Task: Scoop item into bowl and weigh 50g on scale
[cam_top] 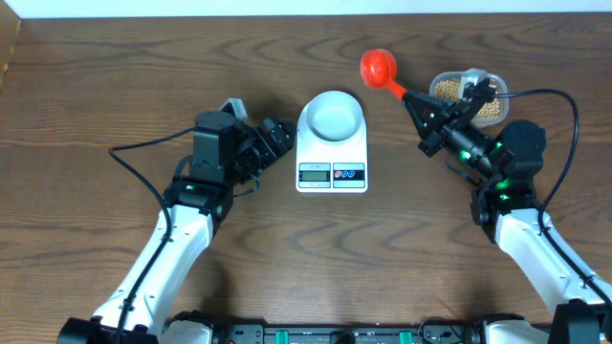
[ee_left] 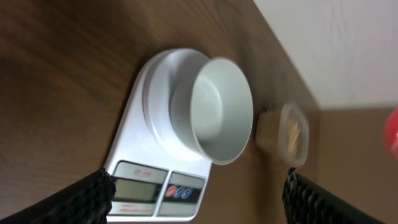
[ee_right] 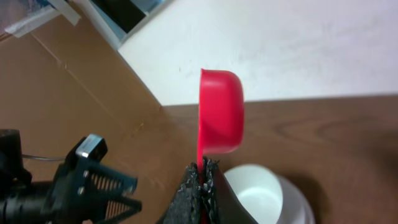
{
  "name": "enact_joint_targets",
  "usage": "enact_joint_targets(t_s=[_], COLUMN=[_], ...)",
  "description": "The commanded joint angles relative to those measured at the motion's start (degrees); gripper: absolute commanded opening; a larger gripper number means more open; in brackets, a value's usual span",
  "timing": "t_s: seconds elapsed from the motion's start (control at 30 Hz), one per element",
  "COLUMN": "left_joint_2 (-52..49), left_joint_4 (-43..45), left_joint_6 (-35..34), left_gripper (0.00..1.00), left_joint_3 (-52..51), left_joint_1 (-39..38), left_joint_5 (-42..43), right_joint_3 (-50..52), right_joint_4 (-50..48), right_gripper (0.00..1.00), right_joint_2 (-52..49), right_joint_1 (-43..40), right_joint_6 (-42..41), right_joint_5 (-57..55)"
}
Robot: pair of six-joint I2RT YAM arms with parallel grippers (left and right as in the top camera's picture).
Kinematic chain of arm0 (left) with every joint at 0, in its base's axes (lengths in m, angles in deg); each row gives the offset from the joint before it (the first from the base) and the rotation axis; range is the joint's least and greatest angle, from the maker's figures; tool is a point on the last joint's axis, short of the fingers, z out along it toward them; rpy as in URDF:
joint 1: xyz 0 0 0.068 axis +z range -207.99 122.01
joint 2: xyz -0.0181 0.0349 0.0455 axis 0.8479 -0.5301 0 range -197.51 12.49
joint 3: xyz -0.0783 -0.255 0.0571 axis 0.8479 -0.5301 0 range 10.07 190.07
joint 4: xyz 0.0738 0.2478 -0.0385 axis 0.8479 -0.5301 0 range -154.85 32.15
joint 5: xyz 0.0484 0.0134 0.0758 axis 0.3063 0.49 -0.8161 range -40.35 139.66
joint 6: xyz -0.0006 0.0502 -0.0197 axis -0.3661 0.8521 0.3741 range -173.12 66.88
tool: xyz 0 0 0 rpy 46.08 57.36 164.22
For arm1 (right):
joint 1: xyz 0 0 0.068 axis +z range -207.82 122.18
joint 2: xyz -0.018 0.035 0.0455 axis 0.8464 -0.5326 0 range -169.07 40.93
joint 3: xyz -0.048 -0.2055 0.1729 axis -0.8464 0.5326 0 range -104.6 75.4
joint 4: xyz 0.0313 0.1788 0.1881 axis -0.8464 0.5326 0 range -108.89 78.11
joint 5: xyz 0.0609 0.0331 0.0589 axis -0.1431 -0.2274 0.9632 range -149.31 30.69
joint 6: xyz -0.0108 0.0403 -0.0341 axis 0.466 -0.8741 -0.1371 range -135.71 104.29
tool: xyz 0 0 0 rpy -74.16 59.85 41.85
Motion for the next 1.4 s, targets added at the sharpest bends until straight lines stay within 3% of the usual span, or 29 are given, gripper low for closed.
enact_joint_targets(t_s=[0.0,0.1,0.17,0.27,0.33,0.43,0.57,0.7,0.9,1.03,1.13,1.37], left_joint_2=[-0.1,-0.1,-0.1,-0.1,-0.1,-0.1,-0.2,-0.2,-0.2,-1.1,-4.8,-15.2], left_joint_4=[-1.9,-10.6,-17.5,-21.1,-22.5,-22.7,-22.7,-22.7,-23.9,-21.5,-20.4,-12.8], left_joint_6=[12.3,20.1,25.2,31.8,33.9,33.9,33.4,33.4,33.5,37.1,39.1,39.2], left_gripper=[0.89,0.89,0.89,0.89,0.88,0.62,0.08,0.08,0.08,0.07,0.07,0.07], left_joint_3=[2.0,4.1,6.0,7.3,7.9,7.9,7.8,7.8,7.8,7.8,7.8,7.8], left_joint_1=[4.0,8.9,10.0,8.8,6.3,0.9,-8.7,-13.7,-15.4,-16.2,-17.6,-21.3], left_joint_5=[11.8,21.8,21.8,21.5,16.2,8.0,-5.0,-9.4,-3.8,-6.3,-10.8,-10.8], right_joint_3=[-1.4,-1.4,-1.4,-1.4,-1.4,-1.4,-1.4,-1.4,-1.4,-1.4,-1.4,-1.4], right_joint_4=[0.0,0.0,0.1,0.6,0.7,0.7,0.7,0.9,2.7,2.7,2.7,3.1], right_gripper=[0.01,0.01,0.01,0.01,0.01,0.01,0.01,0.01,0.01,0.01,0.01,0.01], right_joint_2=[-0.2,-0.2,-0.2,-0.2,-0.2,-0.2,-0.2,-0.2,-0.2,-0.2,-0.2,-0.2], right_joint_1=[-0.1,-0.1,-0.1,-0.1,-0.1,-0.1,-0.1,-0.1,-0.1,-0.1,-0.1,-0.1], right_joint_6=[2.9,3.3,3.3,3.5,3.5,3.5,3.5,3.5,4.4,4.4,4.8,4.8], right_joint_5=[-2.8,-3.4,-3.7,-4.0,-4.0,-4.0,-4.9,-4.9,-5.3,-5.6,-5.9,-6.7])
